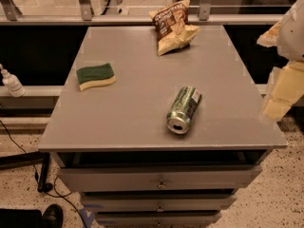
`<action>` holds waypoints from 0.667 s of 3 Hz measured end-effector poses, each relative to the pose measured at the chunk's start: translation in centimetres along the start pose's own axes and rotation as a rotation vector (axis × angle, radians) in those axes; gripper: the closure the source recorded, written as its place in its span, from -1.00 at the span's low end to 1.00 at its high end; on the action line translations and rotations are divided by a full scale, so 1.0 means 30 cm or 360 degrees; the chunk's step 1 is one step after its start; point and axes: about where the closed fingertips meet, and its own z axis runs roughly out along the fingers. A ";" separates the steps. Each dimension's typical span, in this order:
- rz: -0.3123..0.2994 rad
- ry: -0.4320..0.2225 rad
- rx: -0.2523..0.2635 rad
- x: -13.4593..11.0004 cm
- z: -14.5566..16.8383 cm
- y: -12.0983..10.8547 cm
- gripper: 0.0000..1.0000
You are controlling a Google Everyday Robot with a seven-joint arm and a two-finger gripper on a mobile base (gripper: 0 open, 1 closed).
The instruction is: Pick brown chip bag
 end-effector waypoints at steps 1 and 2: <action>0.0000 0.0000 0.0000 0.000 0.000 0.000 -1.00; 0.0033 -0.0052 0.0015 -0.004 0.013 -0.027 -1.00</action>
Offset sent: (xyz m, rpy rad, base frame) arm 0.0222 -0.0030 -0.0092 0.0849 -0.0148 -0.0317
